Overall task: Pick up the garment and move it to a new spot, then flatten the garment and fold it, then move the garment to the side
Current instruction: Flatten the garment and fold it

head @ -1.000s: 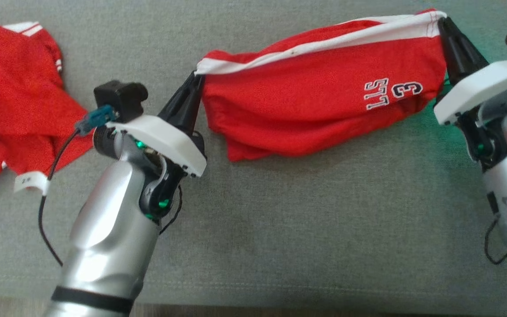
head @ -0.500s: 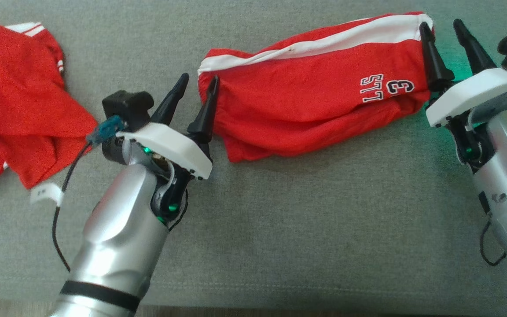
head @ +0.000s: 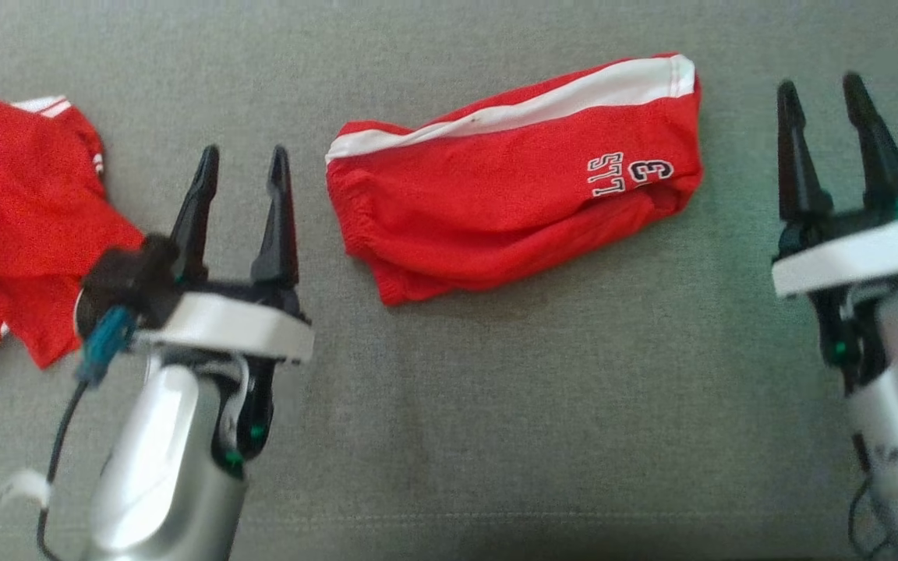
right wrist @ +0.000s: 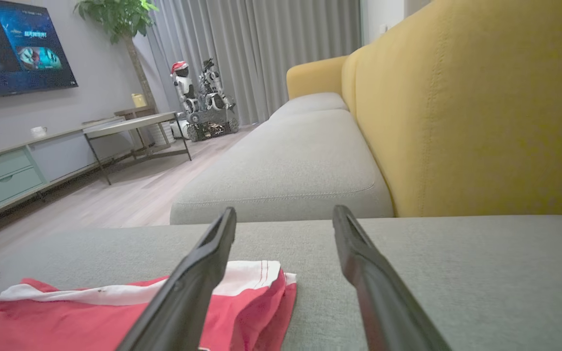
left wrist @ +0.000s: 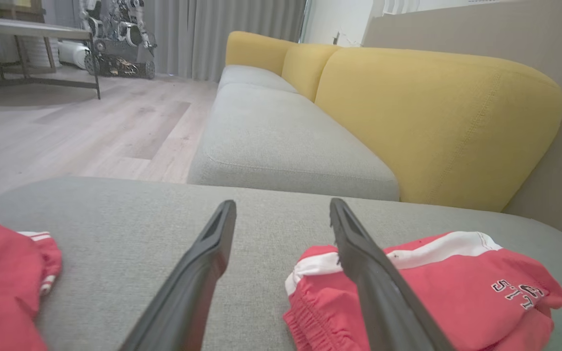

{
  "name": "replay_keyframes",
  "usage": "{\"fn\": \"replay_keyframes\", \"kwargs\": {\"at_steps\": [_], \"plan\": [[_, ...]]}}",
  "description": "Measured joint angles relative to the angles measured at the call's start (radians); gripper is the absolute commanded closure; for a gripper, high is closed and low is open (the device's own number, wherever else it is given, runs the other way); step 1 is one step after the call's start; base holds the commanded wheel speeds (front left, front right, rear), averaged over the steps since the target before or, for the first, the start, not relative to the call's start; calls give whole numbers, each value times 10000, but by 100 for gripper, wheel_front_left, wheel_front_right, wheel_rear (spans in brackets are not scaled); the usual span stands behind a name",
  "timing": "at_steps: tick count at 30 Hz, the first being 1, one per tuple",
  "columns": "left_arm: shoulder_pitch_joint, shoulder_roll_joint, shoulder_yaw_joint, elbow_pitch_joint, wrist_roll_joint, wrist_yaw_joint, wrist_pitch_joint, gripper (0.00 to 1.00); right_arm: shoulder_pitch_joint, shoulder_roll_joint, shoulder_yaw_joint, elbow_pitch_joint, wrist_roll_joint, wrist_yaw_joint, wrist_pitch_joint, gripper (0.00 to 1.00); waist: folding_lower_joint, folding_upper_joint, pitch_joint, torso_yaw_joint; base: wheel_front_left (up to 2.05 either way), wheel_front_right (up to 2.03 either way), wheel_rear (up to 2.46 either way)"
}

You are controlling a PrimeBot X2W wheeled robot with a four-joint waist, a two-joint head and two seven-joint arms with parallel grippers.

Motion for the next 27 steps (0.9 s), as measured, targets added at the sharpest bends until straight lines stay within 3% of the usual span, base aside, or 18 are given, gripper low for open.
{"fn": "replay_keyframes", "kwargs": {"at_steps": [12, 27], "plan": [[2168, 286, 324, -943, 815, 247, -42, 0, 3680, 1482, -1720, -3382, -1802, 0, 1392, 0, 0, 0, -825, -272, 0, 0, 0], [2301, 290, 280, -844, 917, 242, -42, 0, 4157, 1779, -1975, -4222, -2136, 0, 1971, 0, 0, 0, -898, -246, 0, 0, 0]]}}
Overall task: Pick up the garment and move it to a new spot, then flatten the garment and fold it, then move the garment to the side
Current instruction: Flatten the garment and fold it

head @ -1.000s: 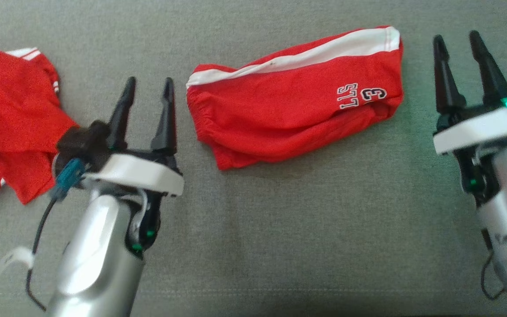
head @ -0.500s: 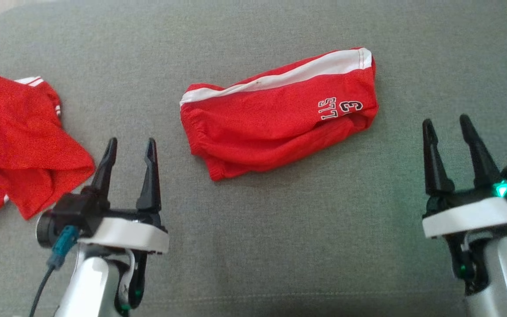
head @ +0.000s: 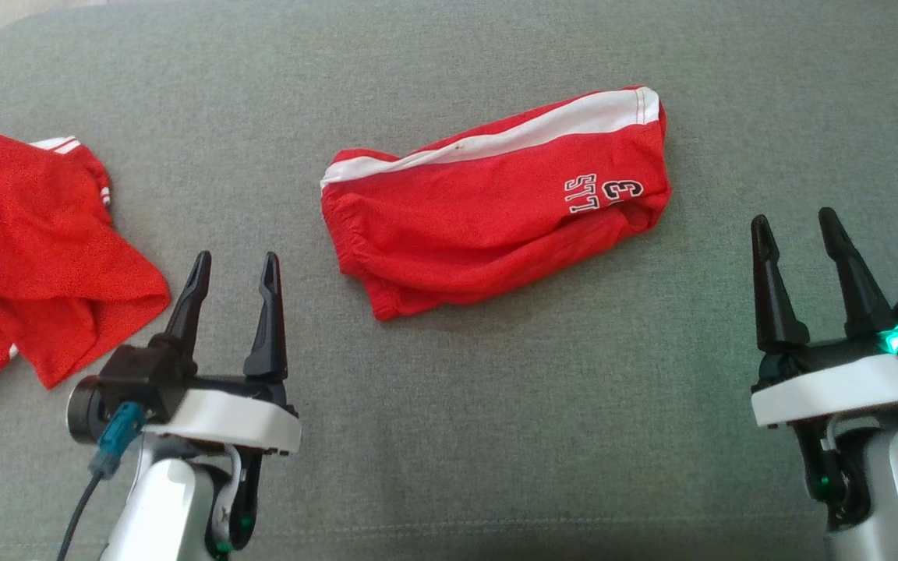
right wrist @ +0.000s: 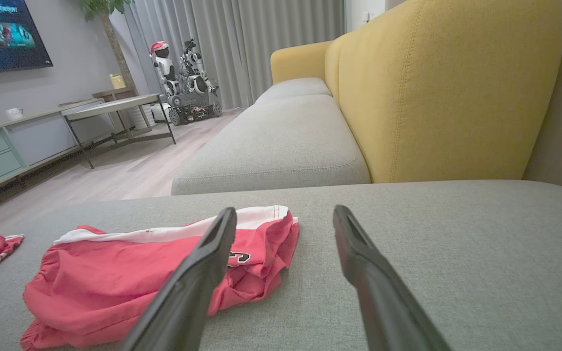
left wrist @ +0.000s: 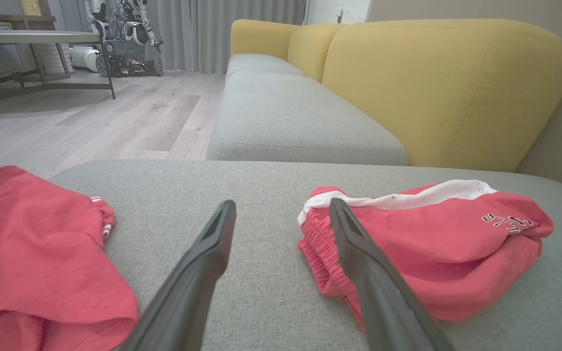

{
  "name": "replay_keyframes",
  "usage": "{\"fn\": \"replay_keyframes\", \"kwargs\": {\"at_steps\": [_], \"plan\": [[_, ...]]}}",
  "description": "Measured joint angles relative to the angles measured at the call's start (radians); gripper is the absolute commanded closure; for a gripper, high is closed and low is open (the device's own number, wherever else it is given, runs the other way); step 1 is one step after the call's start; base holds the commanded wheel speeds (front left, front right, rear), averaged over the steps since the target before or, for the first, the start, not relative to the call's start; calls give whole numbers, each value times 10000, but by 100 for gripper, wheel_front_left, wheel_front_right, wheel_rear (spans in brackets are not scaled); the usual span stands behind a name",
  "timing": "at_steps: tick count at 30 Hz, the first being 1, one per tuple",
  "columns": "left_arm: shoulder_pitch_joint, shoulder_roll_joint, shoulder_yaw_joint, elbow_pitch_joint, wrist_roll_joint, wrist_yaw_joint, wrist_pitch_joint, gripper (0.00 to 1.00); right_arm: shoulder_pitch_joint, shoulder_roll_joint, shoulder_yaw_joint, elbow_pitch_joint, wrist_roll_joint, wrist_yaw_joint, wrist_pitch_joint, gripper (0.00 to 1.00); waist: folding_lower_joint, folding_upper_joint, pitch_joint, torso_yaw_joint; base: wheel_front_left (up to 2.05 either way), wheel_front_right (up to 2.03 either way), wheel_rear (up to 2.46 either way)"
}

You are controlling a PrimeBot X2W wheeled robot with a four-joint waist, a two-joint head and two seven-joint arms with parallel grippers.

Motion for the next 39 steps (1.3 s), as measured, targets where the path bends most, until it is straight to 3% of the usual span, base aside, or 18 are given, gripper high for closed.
{"fn": "replay_keyframes", "kwargs": {"at_steps": [14, 21, 27, 37, 38, 39], "plan": [[-160, -13, -46, 36, 13, -10, 0, 0, -258, 81, -144, 238, -94, 0, 746, 0, 0, 0, 274, 130, 0, 0, 0], [-1103, -311, -376, 35, 102, -232, -21, 0, -2416, 81, 188, 2107, -71, 0, 1227, 0, 1, 0, 950, 502, 0, 0, 0], [-1375, -462, -510, 44, 201, -351, -25, 0, -3140, 96, -61, 3940, -100, 0, 1536, 0, 2, 0, 1340, 906, 0, 0, 0], [-1405, -614, -537, 71, 293, -456, -25, 0, -3894, 364, -35, 5210, 288, 0, 2232, 0, 1, 0, 1471, 922, 0, 0, 0], [-1407, -619, -520, 75, 313, -510, -25, 0, -3924, 374, 0, 5233, 385, 0, 2309, 31, 1, 0, 1465, 909, 0, 0, 0], [-1407, -621, -481, 75, 364, -533, -25, 0, -3944, 376, 38, 5267, 460, 0, 2410, 77, 1, 0, 1459, 894, 0, 0, 0]]}}
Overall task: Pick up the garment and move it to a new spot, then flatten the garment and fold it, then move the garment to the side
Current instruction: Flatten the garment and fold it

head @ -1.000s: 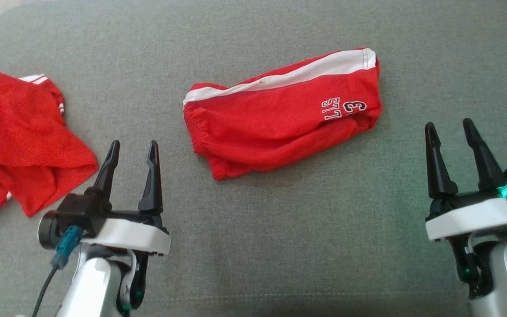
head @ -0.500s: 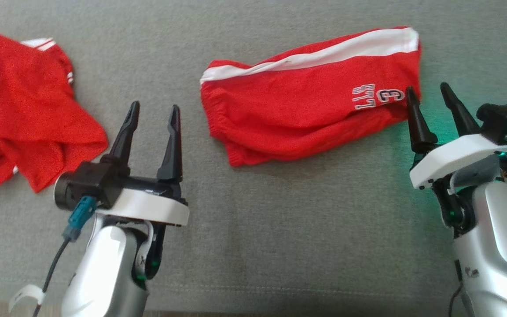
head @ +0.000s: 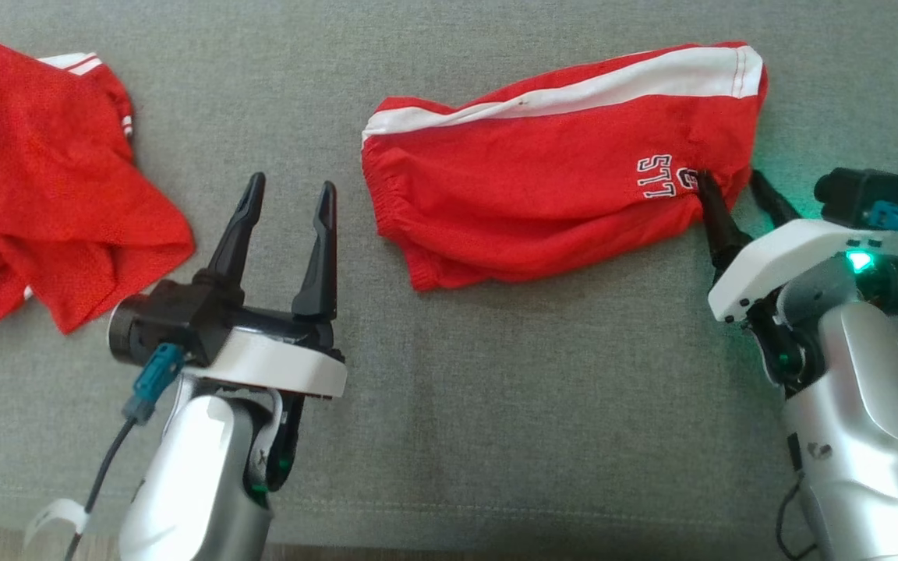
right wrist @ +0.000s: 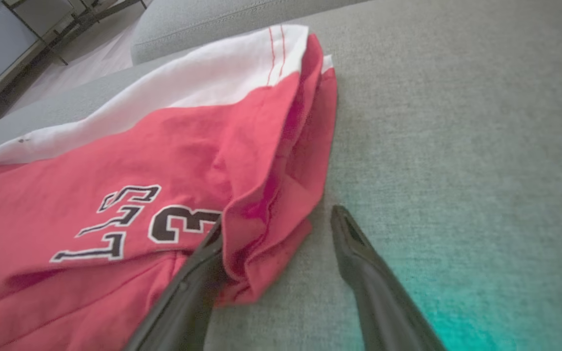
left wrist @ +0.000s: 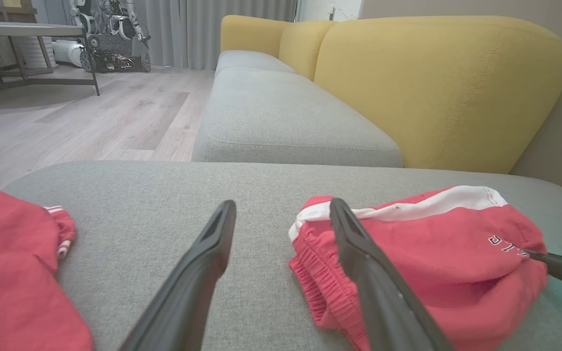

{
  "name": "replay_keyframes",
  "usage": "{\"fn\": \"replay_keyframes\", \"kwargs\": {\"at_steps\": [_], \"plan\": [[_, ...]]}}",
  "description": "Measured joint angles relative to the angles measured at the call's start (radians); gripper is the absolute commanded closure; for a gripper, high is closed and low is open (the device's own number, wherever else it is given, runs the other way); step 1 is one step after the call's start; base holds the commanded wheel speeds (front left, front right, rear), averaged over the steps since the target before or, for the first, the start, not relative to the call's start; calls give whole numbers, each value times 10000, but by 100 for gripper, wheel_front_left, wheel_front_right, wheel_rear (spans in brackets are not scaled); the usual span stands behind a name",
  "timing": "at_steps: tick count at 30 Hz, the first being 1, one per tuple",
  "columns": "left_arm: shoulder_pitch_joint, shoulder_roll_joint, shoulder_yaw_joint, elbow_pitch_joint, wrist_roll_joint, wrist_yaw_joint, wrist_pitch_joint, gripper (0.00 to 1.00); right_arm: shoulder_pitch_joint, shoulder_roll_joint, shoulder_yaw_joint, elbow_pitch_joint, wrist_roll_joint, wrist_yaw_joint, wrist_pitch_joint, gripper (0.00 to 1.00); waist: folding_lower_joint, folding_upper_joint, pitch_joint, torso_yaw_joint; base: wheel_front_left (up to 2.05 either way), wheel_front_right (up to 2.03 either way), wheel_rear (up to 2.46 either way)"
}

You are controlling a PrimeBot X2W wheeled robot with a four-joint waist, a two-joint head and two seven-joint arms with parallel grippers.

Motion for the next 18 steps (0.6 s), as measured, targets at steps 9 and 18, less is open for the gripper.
{"fn": "replay_keyframes", "kwargs": {"at_steps": [9, 18], "plan": [[-4, -27, 173, 17, 90, -84, 0, 0, 270, 35, 203, -278, 366, 0, -23, 100, 1, 0, -179, -116, 0, 0, 0], [178, -33, 476, 12, 178, -88, -2, 0, 2512, 90, -316, -1831, 700, 0, -328, 100, 0, 0, -477, -460, 0, 0, 0]]}}
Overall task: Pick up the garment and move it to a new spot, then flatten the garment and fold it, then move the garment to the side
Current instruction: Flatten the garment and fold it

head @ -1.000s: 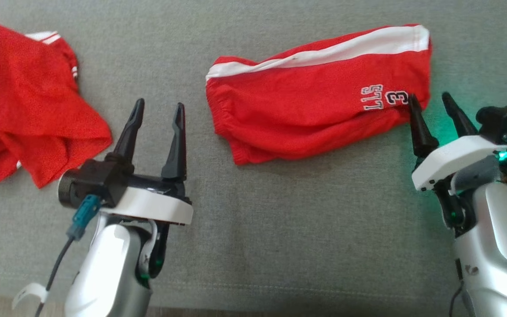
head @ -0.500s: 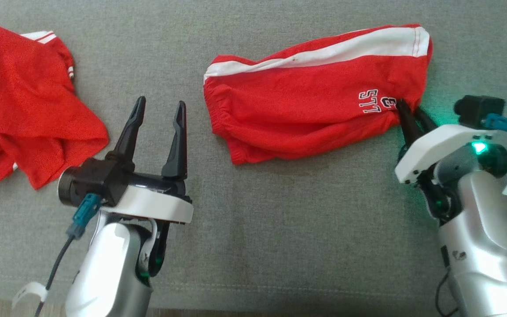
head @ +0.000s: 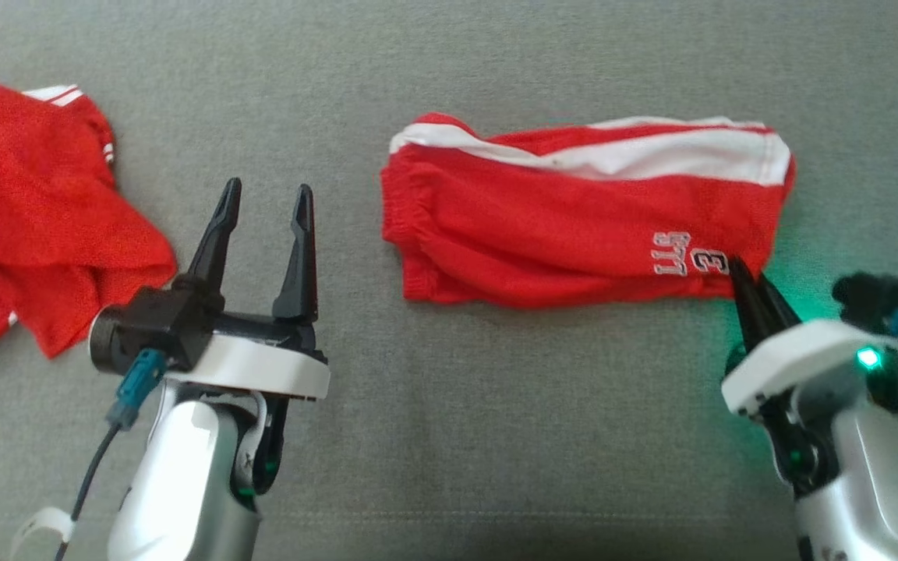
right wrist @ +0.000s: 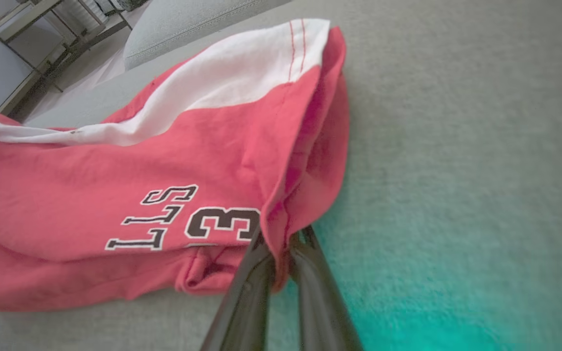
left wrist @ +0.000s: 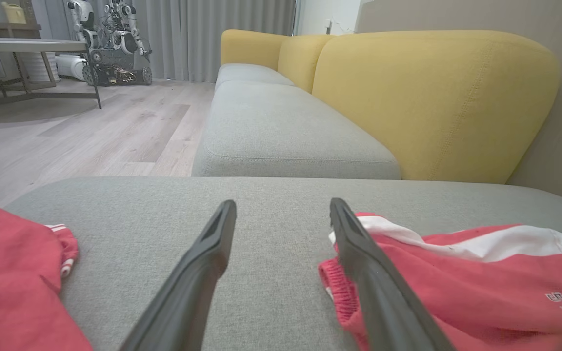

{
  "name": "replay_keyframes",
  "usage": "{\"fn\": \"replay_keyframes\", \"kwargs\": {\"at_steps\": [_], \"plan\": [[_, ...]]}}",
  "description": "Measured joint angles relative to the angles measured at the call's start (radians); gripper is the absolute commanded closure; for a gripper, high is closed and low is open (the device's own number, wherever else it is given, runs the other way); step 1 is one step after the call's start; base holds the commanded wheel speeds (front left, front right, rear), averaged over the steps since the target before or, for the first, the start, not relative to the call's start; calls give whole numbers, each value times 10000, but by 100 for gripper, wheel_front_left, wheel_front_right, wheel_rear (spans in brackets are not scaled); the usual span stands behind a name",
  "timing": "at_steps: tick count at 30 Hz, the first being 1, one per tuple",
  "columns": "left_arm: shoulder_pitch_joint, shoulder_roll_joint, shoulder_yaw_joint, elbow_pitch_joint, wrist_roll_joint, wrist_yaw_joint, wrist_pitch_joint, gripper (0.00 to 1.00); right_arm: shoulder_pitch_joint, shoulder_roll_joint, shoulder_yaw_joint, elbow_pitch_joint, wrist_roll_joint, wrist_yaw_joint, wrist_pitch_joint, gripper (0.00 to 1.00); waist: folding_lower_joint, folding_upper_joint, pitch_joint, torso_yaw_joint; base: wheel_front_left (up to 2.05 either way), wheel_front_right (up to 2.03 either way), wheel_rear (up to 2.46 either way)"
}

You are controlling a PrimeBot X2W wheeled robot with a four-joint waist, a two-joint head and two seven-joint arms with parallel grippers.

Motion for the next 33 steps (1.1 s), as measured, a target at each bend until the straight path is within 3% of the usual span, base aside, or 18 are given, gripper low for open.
{"fn": "replay_keyframes", "kwargs": {"at_steps": [9, 18, 26, 33], "plan": [[198, -2, 25, -8, 84, -21, 0, 0, 856, 159, -771, -815, 104, 0, 12, 100, 0, 0, -115, -226, 0, 0, 0], [199, -4, 21, 2, 86, -115, 0, 0, 829, 148, -635, -1425, 36, 0, 217, 100, 0, 0, -247, -169, 0, 0, 0], [277, -10, 13, 90, 84, -182, 0, 0, -255, -209, 1499, -3083, -374, 0, 1091, 100, 0, 0, -542, -40, 0, 0, 0], [337, -31, -63, 153, 59, -180, 0, 0, -1230, -368, 4075, -2945, -69, 0, 1964, 100, 0, 0, -641, 412, 0, 0, 0]]}}
